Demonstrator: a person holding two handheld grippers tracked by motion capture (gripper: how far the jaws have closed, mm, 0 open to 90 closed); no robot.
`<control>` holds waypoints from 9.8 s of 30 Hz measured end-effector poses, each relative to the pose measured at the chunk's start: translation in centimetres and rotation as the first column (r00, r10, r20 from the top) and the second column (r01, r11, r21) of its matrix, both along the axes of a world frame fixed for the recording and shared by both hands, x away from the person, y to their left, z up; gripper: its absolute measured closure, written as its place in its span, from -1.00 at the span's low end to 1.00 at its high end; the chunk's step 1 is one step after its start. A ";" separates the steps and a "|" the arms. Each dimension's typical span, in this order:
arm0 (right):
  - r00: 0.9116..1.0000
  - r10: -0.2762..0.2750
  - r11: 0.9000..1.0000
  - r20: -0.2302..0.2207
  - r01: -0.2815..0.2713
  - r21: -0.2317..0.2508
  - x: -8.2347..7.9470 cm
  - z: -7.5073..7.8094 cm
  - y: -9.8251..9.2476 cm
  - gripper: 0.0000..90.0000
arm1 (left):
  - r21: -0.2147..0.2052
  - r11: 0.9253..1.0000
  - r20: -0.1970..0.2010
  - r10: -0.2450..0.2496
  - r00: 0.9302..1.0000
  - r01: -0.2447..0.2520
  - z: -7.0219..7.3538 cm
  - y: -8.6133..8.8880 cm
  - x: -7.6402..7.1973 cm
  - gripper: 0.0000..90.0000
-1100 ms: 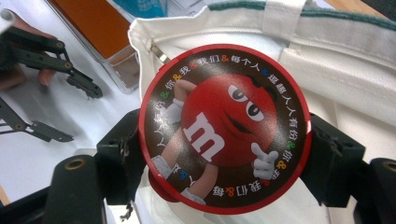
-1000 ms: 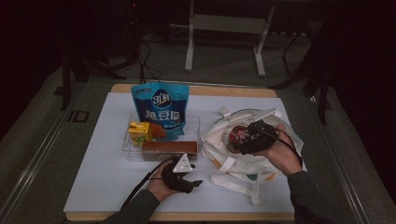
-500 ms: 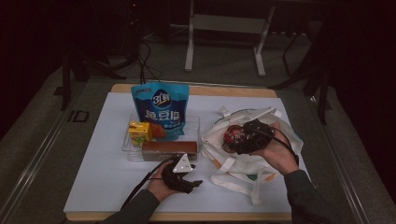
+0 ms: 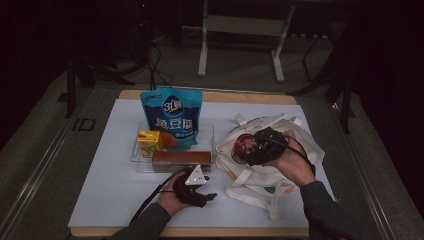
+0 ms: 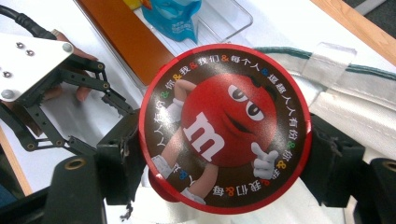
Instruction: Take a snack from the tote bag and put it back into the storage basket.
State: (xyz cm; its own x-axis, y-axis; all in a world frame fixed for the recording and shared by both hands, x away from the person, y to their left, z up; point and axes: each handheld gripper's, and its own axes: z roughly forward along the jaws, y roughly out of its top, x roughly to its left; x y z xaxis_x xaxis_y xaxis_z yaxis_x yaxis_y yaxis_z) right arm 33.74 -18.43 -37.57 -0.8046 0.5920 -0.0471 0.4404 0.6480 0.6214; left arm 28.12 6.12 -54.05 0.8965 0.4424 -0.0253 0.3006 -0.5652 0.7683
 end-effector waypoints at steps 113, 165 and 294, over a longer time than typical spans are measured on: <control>1.000 -0.013 0.997 0.013 0.012 0.077 4.1 1.3 8.8 -0.43 | 0.004 1.000 -0.007 -0.008 1.000 0.008 0.0 0.0 0.1 -0.20; 0.995 -0.090 0.995 -0.053 0.092 0.040 5.8 -2.4 12.2 -0.43 | 0.003 1.000 -0.006 -0.009 1.000 0.009 0.0 -0.1 0.1 -0.20; 0.988 -0.153 0.988 -0.024 0.153 0.008 4.6 -3.5 9.3 -0.38 | 0.012 1.000 -0.007 -0.009 1.000 0.009 -0.1 -0.1 0.1 -0.20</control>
